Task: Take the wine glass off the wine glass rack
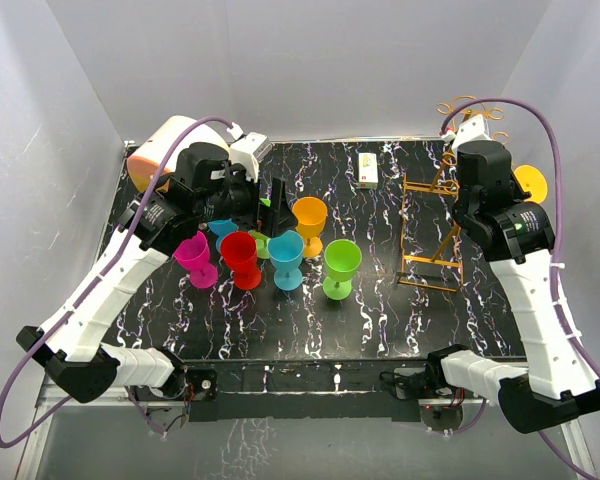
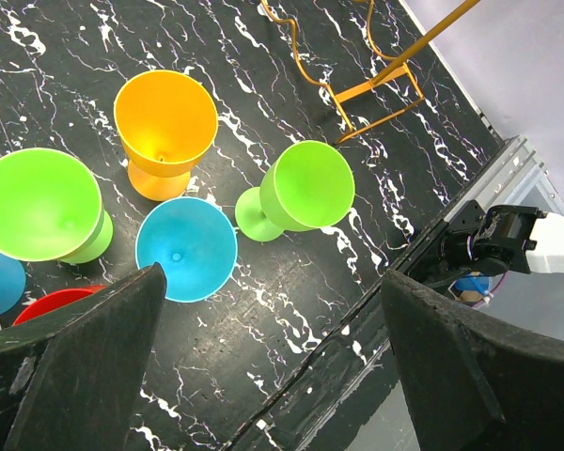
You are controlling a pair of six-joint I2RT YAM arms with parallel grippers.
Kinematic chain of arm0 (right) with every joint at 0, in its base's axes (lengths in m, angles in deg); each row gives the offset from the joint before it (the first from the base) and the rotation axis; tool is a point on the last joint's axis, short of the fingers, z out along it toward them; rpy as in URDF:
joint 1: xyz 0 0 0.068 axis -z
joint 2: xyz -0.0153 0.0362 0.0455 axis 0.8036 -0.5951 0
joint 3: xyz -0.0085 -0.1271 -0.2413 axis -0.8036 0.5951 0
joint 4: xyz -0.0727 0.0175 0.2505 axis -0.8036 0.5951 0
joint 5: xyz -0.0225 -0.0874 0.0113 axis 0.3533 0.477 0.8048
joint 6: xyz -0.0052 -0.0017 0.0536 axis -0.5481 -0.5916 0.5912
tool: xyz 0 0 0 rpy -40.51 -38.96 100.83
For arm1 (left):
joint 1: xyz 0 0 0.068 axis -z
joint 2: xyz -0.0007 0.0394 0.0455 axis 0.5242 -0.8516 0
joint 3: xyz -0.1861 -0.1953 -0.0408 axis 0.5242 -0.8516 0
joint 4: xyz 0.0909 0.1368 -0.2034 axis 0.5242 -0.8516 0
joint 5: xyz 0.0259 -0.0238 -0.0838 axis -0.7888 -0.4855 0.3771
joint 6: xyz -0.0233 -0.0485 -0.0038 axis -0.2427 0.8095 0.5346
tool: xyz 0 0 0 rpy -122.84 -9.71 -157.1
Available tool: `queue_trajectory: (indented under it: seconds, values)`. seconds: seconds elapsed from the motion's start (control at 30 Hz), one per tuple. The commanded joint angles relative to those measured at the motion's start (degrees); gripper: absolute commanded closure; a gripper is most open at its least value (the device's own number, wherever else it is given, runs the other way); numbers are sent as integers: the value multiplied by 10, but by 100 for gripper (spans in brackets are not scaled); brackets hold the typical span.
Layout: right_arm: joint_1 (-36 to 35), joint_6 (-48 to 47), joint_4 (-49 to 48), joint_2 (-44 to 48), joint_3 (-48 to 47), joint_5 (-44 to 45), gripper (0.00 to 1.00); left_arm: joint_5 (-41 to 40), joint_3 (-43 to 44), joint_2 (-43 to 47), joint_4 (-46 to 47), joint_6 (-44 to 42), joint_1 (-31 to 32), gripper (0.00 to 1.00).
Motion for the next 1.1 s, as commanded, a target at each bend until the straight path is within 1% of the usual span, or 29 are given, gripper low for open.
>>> queue_trajectory:
  seconds: [0.0, 0.7, 0.83, 1.07]
  values:
    - [-3, 3, -8, 15, -11, 11, 100, 5, 16, 7, 2, 0, 2, 3]
    - [-2, 16, 10, 34, 28, 41, 100, 14, 20, 4, 1, 4, 1, 3]
    - [-2, 14, 2, 33, 25, 40, 100, 14, 23, 3, 1, 4, 2, 3]
    - [-2, 5, -8, -3, -13, 28, 100, 13, 25, 5, 0, 4, 2, 3]
